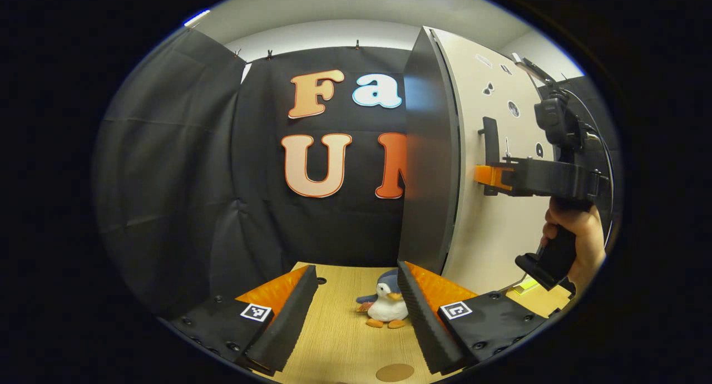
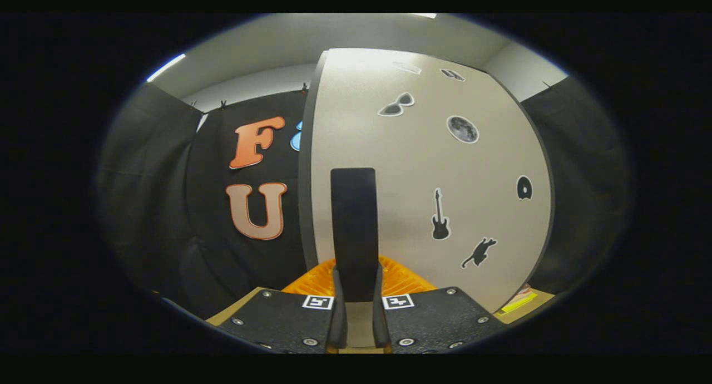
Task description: Open the cabinet door with the right hand, grasp the bottle in the cabinet with the left hand and place it on the coaster, then close the cabinet door with the right hand.
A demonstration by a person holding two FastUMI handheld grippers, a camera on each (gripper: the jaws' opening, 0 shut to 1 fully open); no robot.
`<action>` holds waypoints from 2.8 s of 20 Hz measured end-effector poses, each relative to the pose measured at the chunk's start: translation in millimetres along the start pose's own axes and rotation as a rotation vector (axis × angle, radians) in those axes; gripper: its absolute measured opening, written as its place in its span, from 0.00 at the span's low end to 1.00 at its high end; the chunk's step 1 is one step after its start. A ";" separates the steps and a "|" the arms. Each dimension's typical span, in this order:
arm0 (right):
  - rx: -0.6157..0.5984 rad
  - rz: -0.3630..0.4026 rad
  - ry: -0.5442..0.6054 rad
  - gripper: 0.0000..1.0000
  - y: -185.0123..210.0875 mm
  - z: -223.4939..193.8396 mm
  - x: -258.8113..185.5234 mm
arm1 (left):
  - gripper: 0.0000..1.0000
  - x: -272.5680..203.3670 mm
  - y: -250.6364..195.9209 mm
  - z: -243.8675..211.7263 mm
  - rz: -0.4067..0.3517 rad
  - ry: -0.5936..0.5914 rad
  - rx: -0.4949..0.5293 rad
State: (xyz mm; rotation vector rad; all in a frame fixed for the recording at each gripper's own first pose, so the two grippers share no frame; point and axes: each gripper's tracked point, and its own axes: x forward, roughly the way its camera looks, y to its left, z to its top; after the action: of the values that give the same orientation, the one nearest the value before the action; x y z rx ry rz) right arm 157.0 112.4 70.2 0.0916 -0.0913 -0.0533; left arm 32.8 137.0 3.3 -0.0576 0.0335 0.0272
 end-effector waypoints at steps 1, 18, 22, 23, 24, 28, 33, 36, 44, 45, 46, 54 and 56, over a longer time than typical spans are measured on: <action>-0.002 -0.006 -0.001 0.18 -1.9 0.6 -3.9 | 0.94 4.7 -1.9 1.1 -0.014 0.000 0.005; 0.040 0.169 0.001 0.17 -63.9 18.2 -133.8 | 0.94 -56.4 -110.3 22.6 -0.011 -0.066 -0.035; 0.052 0.184 0.005 0.14 -94.0 19.2 -156.7 | 0.94 -80.4 -140.3 19.5 0.020 -0.066 -0.060; 0.056 0.184 0.012 0.15 -104.5 19.1 -161.9 | 0.94 -83.8 -149.9 19.7 0.023 -0.066 -0.064; 0.059 0.176 0.011 0.14 -117.2 20.6 -168.0 | 0.95 -88.3 -159.0 20.0 0.023 -0.067 -0.068; 0.049 0.080 0.003 0.14 -170.2 26.8 -185.3 | 0.95 -97.0 -197.8 22.5 -0.009 -0.072 -0.064; 0.016 -0.038 -0.024 0.07 -238.3 30.6 -195.9 | 0.94 -100.9 -240.9 34.9 -0.066 -0.101 -0.037; -0.001 -0.062 -0.041 0.02 -269.6 34.3 -199.3 | 0.94 -100.7 -259.8 35.8 -0.095 -0.106 -0.024; 0.009 -0.031 -0.041 0.11 -314.1 35.2 -196.1 | 0.94 -99.2 -294.7 35.4 -0.162 -0.099 -0.024; 0.009 -0.033 -0.043 0.02 -316.5 35.6 -197.4 | 0.94 -98.7 -296.9 34.8 -0.169 -0.096 -0.028; 0.002 -0.035 -0.047 0.04 -317.1 37.0 -200.7 | 0.94 -98.4 -298.1 33.9 -0.173 -0.093 -0.034; -0.034 -0.074 -0.037 0.06 -307.4 47.1 -247.6 | 0.94 -78.8 -305.8 32.5 -0.206 -0.087 -0.045; -0.026 -0.065 -0.038 0.19 -294.3 50.0 -258.3 | 0.94 -69.2 -306.6 33.1 -0.217 -0.083 -0.057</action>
State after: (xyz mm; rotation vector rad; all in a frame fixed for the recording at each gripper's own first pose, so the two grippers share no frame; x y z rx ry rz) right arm -119.0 -169.8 69.4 0.0680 -0.1257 -0.1212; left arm -26.7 -168.9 56.2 -0.1172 -0.0564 -0.1864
